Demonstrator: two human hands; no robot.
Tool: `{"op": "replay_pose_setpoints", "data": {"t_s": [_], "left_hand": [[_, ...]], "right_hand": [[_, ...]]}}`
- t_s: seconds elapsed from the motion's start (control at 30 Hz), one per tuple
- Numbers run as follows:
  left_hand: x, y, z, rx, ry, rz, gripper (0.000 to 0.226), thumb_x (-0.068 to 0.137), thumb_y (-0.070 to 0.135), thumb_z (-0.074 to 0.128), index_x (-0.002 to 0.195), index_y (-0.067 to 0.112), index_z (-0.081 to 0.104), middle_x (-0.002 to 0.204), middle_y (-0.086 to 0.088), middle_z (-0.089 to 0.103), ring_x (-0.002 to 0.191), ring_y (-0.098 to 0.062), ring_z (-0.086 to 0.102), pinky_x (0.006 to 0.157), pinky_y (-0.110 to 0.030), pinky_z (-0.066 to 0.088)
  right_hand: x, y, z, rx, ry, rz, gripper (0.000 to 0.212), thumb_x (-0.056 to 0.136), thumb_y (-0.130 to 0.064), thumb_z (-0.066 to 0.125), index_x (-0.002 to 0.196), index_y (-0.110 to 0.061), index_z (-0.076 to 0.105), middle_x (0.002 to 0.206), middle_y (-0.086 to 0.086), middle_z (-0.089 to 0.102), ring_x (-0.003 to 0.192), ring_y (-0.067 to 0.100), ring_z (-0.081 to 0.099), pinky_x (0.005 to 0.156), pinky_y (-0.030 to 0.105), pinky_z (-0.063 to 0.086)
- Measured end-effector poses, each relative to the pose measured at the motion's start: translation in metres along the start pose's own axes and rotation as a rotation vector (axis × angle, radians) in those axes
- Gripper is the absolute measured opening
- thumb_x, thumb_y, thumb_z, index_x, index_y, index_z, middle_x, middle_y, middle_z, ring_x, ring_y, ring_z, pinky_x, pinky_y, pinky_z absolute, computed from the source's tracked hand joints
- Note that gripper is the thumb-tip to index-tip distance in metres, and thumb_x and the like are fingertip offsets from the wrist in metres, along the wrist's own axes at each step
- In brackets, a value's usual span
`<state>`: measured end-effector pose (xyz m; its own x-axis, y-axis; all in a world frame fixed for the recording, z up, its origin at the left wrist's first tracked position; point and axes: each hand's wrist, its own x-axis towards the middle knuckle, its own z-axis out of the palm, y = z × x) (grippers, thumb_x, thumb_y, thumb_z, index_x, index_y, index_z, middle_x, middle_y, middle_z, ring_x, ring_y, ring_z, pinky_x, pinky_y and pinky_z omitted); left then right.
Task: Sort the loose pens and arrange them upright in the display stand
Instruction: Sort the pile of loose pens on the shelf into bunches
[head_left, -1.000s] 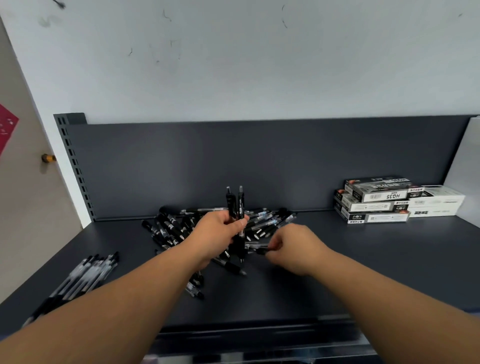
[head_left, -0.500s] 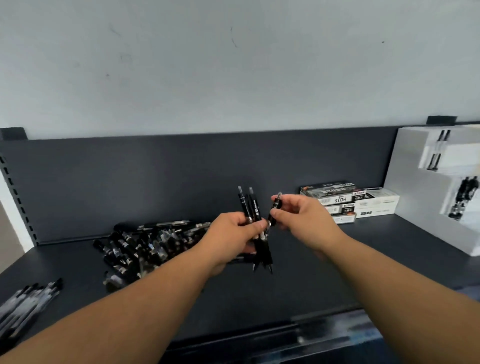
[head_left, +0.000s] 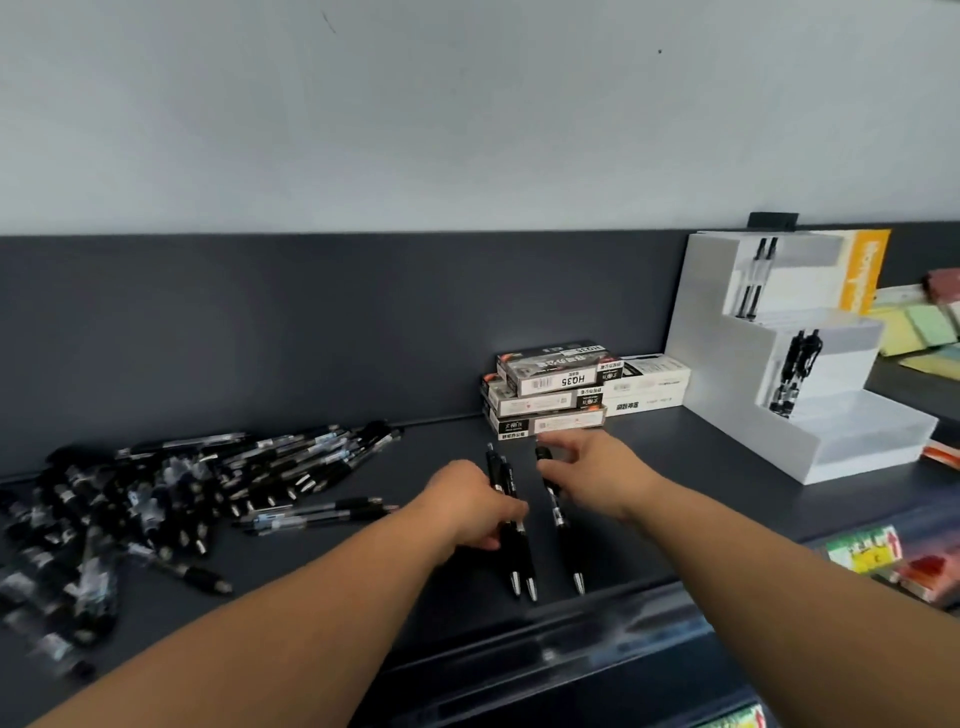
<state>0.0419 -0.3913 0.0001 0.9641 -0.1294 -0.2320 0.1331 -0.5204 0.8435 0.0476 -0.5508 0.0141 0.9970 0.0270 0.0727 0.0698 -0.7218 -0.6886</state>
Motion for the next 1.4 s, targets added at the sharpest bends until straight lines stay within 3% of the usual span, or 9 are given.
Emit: {"op": "replay_pose_setpoints", "data": {"t_s": [0.13,0.23,0.37,0.6,0.73,0.9,1.0,1.17,1.4], "left_hand": [[-0.002,0.001,0.003,0.372,0.116,0.069,0.032,0.076,0.04,0.075,0.09,0.012,0.066,0.084,-0.001,0.069,0.075,-0.019,0.067,0.077,-0.034,0.058],[-0.006,0.003,0.002,0.625,0.158,0.084,0.047,0.074,0.053,0.072,0.104,0.02,0.059,0.099,0.002,0.068,0.09,-0.017,0.065,0.081,-0.033,0.054],[-0.009,0.002,0.005,0.432,0.058,0.081,0.029,0.078,0.038,0.075,0.079,0.028,0.048,0.085,-0.004,0.073,0.073,-0.019,0.072,0.074,-0.036,0.06],[-0.009,-0.002,0.008,0.097,0.04,0.057,0.053,0.081,0.012,0.074,0.127,0.011,0.047,0.079,-0.003,0.063,0.054,-0.01,0.064,0.06,-0.026,0.058],[-0.008,-0.003,0.011,0.019,0.075,0.05,0.046,0.087,0.01,0.067,0.127,0.011,0.046,0.077,-0.003,0.061,0.055,-0.012,0.063,0.06,-0.026,0.059],[-0.014,-0.005,0.012,-0.064,0.098,0.035,0.036,0.089,0.008,0.063,0.121,0.011,0.046,0.078,-0.004,0.061,0.059,-0.013,0.064,0.067,-0.03,0.059],[-0.017,-0.007,0.002,0.095,0.126,0.089,0.039,0.088,0.017,0.067,0.122,0.014,0.047,0.083,0.0,0.06,0.069,-0.017,0.065,0.073,-0.031,0.058],[-0.029,-0.02,-0.037,0.592,0.34,0.212,0.054,0.086,0.042,0.064,0.133,0.023,0.046,0.127,0.001,0.054,0.116,-0.016,0.053,0.098,-0.028,0.043],[-0.066,-0.064,-0.121,0.791,0.503,0.168,0.055,0.087,0.049,0.058,0.135,0.024,0.048,0.135,0.001,0.047,0.126,-0.018,0.046,0.105,-0.031,0.038]], "right_hand": [[-0.002,0.011,0.012,0.021,-0.043,-0.007,0.059,0.084,-0.026,0.072,0.138,-0.022,0.049,0.09,-0.004,0.069,0.079,0.011,0.064,0.081,0.027,0.053],[-0.005,0.013,0.01,0.021,-0.063,0.003,0.057,0.077,-0.022,0.079,0.129,-0.022,0.057,0.086,-0.005,0.063,0.074,0.012,0.063,0.06,0.025,0.057],[-0.009,0.012,0.01,-0.022,-0.032,-0.024,0.047,0.074,-0.021,0.082,0.117,-0.021,0.065,0.085,-0.006,0.061,0.072,0.01,0.063,0.061,0.027,0.059],[-0.01,0.012,0.006,-0.173,-0.023,-0.062,0.037,0.074,-0.03,0.081,0.109,-0.019,0.071,0.099,-0.004,0.071,0.079,0.009,0.065,0.075,0.026,0.057],[-0.01,0.008,0.005,-0.191,-0.059,-0.078,0.039,0.074,-0.026,0.082,0.111,-0.018,0.071,0.101,-0.003,0.07,0.082,0.01,0.066,0.079,0.029,0.057],[-0.013,0.002,0.002,-0.286,-0.057,-0.123,0.038,0.078,-0.03,0.077,0.114,-0.024,0.069,0.107,-0.007,0.07,0.096,0.008,0.063,0.084,0.019,0.047],[-0.015,-0.004,0.004,-0.325,-0.053,-0.138,0.04,0.079,-0.034,0.074,0.118,-0.029,0.066,0.113,-0.01,0.067,0.104,0.008,0.06,0.089,0.023,0.048],[-0.009,-0.032,0.02,-0.362,-0.019,-0.208,0.045,0.08,-0.046,0.07,0.122,-0.034,0.063,0.122,-0.011,0.064,0.113,0.01,0.058,0.097,0.032,0.048],[-0.007,-0.103,0.077,-0.388,-0.085,-0.371,0.05,0.081,-0.057,0.063,0.126,-0.035,0.06,0.131,-0.01,0.059,0.122,0.013,0.053,0.102,0.034,0.045]]}}
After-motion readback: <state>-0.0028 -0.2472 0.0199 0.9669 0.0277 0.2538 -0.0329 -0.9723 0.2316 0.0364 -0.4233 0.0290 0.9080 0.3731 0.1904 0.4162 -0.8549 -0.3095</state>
